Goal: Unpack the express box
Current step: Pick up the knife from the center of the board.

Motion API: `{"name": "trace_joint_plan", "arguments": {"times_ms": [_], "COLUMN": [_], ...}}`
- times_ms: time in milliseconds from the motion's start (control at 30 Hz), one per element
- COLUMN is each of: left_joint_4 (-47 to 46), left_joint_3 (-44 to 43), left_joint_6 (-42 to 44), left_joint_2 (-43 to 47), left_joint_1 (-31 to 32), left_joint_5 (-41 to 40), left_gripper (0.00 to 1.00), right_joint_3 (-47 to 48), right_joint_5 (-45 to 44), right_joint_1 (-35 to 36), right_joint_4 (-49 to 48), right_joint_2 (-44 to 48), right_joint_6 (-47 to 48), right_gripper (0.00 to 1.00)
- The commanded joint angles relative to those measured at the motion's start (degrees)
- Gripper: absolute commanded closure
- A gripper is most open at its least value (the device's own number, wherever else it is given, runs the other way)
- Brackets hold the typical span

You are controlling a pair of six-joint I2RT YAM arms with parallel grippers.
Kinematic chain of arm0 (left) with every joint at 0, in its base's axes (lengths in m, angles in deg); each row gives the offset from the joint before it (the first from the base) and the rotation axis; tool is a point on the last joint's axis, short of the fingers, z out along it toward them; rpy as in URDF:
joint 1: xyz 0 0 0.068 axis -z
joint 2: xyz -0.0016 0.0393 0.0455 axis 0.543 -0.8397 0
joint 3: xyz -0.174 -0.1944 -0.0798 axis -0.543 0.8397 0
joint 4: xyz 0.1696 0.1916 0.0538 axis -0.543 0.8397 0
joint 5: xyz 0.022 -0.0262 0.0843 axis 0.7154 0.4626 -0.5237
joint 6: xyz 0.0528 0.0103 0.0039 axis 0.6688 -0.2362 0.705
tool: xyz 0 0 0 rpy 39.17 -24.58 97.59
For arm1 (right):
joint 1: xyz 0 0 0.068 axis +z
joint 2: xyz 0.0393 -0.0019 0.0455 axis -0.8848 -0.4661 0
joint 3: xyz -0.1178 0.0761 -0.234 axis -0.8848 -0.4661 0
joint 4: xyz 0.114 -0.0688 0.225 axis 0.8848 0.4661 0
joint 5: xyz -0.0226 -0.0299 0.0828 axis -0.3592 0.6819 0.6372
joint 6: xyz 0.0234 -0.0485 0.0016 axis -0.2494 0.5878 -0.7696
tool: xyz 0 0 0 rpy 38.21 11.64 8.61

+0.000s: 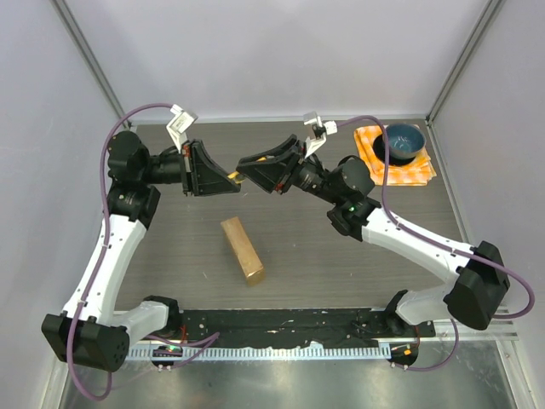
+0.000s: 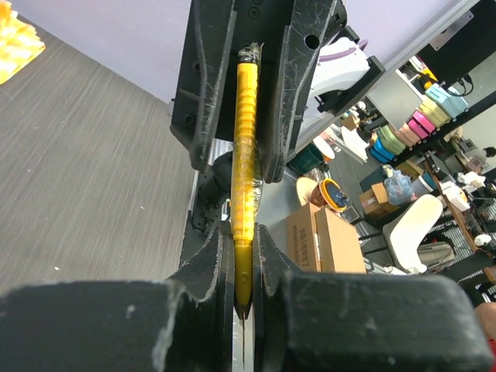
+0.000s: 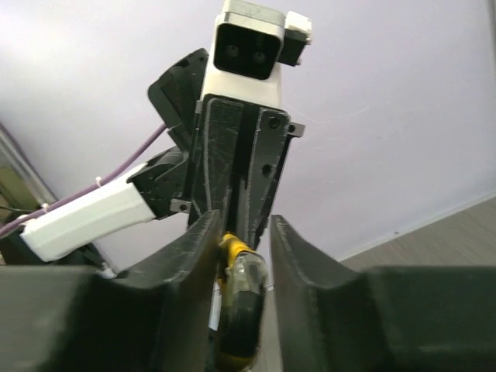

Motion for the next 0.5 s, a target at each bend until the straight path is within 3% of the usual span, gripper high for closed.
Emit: {"name": "trace_joint_plan", "arguments": {"times_ms": [0, 167, 200, 300, 467], "left_joint_4": [0.37, 1.07, 1.68, 2.56, 2.57], "left_joint_3": [-0.21, -0.38, -0.47, -1.0, -1.35], "left_joint_6": [0.89, 1.59, 1.85, 1.95, 1.59], "left_joint_2": [1.66, 1.74, 1.66, 0.87, 1.13], "left_joint_1": [0.2, 0.2, 0.2, 0.29, 0.2], "left_joint_5": [1.39, 1.83, 2.01, 4.02, 8.07], "left_gripper": [1.0, 0.97, 0.83, 0.58, 0.46], "right_joint_3": [2.2, 2.12, 2.12, 2.12, 3.17], "right_joint_5": [1.6, 2.75, 2.49, 1.78, 2.13], "right_joint_1": [-0.14, -0.14, -0.22, -0.57, -1.63], "right_joint_4": [-5.19, -4.22, -3.0, 0.16, 5.96], "right_joint_2": [-1.36, -1.27, -0.58, 0.83, 4.0], "right_joint_6": [-2.97, -2.8, -2.45, -0.34, 3.17], "right_gripper": [0.68, 0.92, 0.96, 0.99, 0.99]}}
